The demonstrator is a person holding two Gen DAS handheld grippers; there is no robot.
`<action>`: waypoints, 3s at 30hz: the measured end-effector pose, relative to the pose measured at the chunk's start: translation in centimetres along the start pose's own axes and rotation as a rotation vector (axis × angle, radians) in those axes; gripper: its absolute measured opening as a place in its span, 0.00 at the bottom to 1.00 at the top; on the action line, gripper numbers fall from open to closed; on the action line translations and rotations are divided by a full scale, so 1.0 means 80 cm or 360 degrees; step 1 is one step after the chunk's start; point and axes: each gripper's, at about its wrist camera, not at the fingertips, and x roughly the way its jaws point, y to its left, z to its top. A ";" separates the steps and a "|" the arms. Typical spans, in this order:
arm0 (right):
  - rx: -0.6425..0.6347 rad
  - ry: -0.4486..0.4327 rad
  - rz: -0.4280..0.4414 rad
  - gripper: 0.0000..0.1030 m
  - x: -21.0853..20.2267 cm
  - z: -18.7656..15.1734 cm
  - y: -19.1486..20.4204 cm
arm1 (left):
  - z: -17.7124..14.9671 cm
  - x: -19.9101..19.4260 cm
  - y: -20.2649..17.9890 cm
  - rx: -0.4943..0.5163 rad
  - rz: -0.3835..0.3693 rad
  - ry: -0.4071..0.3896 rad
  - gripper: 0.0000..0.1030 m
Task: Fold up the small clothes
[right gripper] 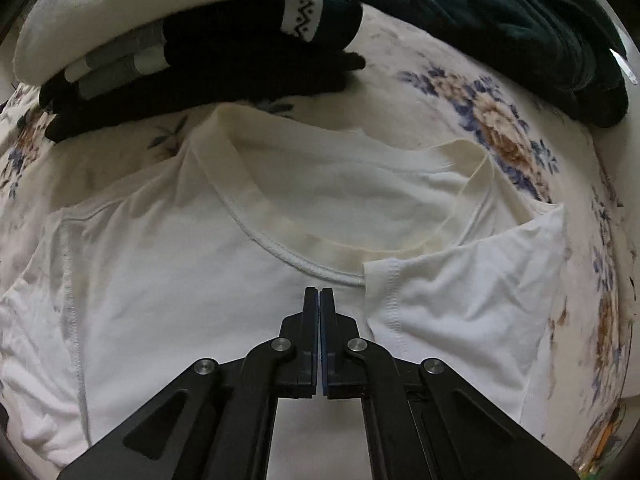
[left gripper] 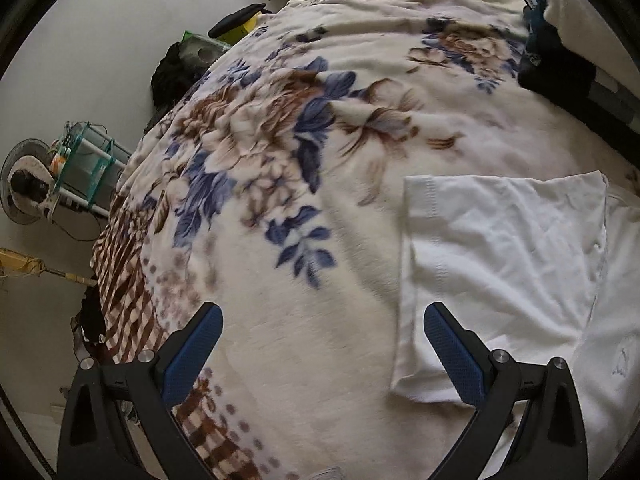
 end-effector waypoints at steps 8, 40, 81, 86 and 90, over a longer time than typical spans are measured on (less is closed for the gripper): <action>-0.0110 0.0061 -0.0268 0.51 0.029 -0.023 -0.014 | -0.012 0.012 0.029 -0.0054 0.0010 0.0056 1.00; -0.0259 -0.0115 -0.0529 0.01 0.028 -0.005 0.046 | -0.029 0.015 0.064 -0.0028 0.0039 0.0045 1.00; 0.0422 0.0107 -0.0116 0.65 -0.057 -0.190 -0.186 | 0.014 -0.006 -0.012 -0.0604 -0.1097 -0.0085 0.05; 0.0490 0.0112 -0.0118 0.65 -0.058 -0.203 -0.220 | 0.006 -0.079 -0.101 -0.0064 -0.1219 -0.0250 0.05; 0.0516 0.0115 -0.0147 0.65 -0.054 -0.213 -0.243 | -0.044 -0.096 -0.182 0.0282 -0.1286 -0.0156 0.05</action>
